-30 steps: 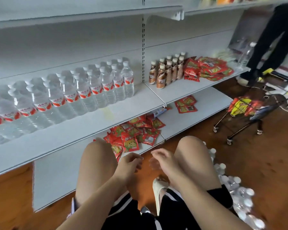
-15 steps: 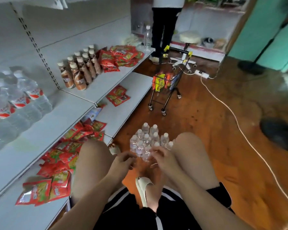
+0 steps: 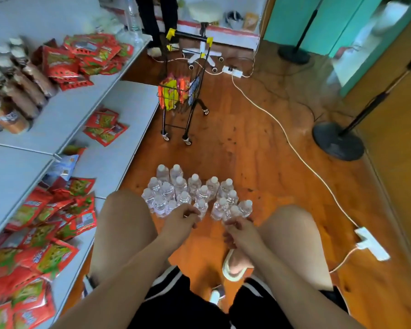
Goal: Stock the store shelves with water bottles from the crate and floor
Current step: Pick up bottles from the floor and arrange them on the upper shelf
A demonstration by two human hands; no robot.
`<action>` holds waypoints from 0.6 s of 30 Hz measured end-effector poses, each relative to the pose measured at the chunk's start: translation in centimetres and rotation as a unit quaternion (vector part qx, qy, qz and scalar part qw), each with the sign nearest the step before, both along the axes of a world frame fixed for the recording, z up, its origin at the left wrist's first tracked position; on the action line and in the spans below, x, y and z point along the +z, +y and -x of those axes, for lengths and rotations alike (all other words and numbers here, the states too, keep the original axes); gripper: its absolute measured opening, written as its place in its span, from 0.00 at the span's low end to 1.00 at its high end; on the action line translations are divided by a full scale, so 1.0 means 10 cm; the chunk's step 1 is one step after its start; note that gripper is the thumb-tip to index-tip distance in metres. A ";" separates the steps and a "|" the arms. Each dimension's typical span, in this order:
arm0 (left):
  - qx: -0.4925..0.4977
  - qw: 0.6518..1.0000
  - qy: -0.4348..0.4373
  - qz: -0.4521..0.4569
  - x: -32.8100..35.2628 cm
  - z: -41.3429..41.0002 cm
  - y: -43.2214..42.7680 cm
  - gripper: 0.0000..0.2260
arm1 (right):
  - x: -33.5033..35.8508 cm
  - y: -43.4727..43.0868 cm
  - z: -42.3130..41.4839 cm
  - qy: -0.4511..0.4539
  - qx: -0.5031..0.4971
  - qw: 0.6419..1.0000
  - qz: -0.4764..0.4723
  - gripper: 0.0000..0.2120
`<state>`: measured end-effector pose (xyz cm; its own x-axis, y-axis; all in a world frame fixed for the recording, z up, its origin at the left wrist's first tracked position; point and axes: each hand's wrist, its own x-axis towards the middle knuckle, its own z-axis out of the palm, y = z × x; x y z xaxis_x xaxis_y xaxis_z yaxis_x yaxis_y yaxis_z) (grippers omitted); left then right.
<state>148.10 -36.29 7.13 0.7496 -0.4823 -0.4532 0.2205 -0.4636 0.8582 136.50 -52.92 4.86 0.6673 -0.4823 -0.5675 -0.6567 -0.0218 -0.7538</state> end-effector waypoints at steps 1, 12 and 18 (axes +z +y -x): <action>-0.005 1.000 -0.003 -0.004 -0.01 -0.05 -0.09 0.06 | -0.06 -0.08 -0.03 0.007 -0.013 1.000 -0.001 0.03; -0.096 0.990 0.068 -0.077 -0.80 -0.46 -1.15 0.05 | -0.75 -1.10 -0.59 0.148 0.042 0.974 0.166 0.11; -0.152 0.973 0.124 -0.125 -1.42 -0.70 -1.57 0.07 | -1.50 -1.66 -0.87 0.258 0.107 0.938 0.206 0.26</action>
